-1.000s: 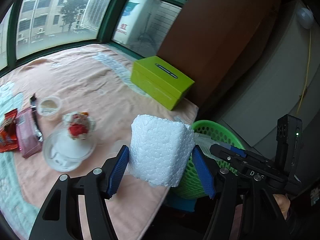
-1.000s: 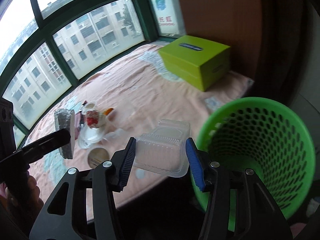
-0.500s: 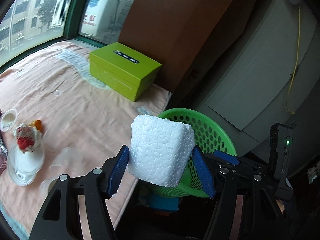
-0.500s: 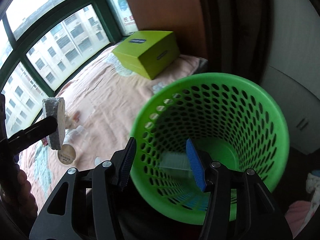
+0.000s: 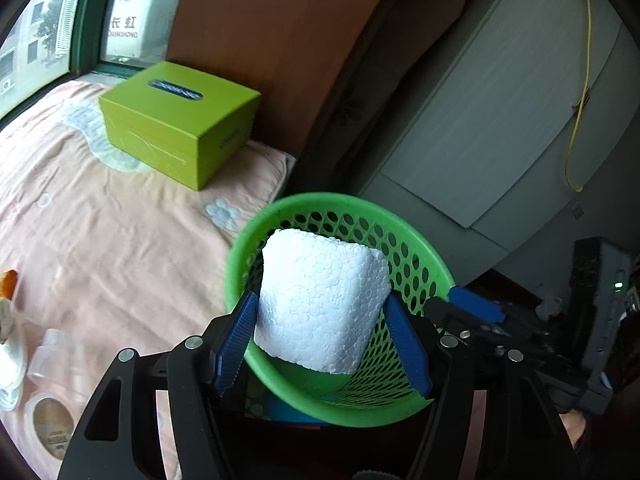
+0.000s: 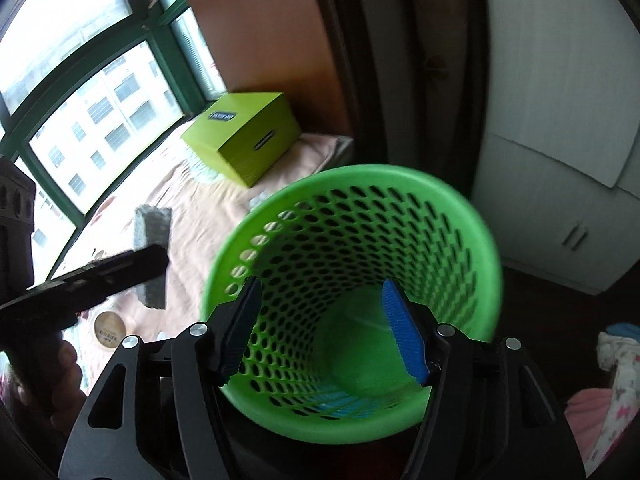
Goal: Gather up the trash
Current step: 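Carry the foam block over the green wastebasket and open the left gripper, then grasp the upturned clear plastic cup with the left gripper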
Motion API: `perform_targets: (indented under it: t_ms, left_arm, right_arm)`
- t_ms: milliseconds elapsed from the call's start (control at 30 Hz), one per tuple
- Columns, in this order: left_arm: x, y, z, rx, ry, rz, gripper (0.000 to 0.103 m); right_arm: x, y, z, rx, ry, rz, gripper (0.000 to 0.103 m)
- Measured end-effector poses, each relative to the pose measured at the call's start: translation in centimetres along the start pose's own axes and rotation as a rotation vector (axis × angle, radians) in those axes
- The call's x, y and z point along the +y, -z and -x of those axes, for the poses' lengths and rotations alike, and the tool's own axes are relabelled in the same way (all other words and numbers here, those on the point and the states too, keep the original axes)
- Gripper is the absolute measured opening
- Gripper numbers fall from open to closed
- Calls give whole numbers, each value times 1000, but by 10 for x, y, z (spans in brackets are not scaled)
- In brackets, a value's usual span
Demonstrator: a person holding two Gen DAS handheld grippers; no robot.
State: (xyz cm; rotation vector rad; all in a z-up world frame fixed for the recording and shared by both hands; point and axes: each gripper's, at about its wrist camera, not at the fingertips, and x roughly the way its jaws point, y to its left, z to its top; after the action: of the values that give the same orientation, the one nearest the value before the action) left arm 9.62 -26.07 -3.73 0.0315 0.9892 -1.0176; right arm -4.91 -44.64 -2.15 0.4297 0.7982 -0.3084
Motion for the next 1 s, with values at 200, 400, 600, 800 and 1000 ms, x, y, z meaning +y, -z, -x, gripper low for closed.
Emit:
perform_targets:
  t_ms: [200,400,600,800,1000]
  left_arm:
    - [-8,1,-22,46,21,0,64]
    - [-10,5,-25,46,36,6,80]
    - [5,16,4,5,-31,38,80]
    - [36,32,44,-54,-161,91,80]
    - [72,53,81,-94,-290,160,80]
  right_arm:
    - [-14,0,6,-16,17,-33,65]
    - [-13,-1,6,-14,10,-31,66]
    - [6,-1,4,-9,-23,8,68]
    - [34,0,-2,6,-67,61,70]
    - [71,3,-9,16,-119,134,71]
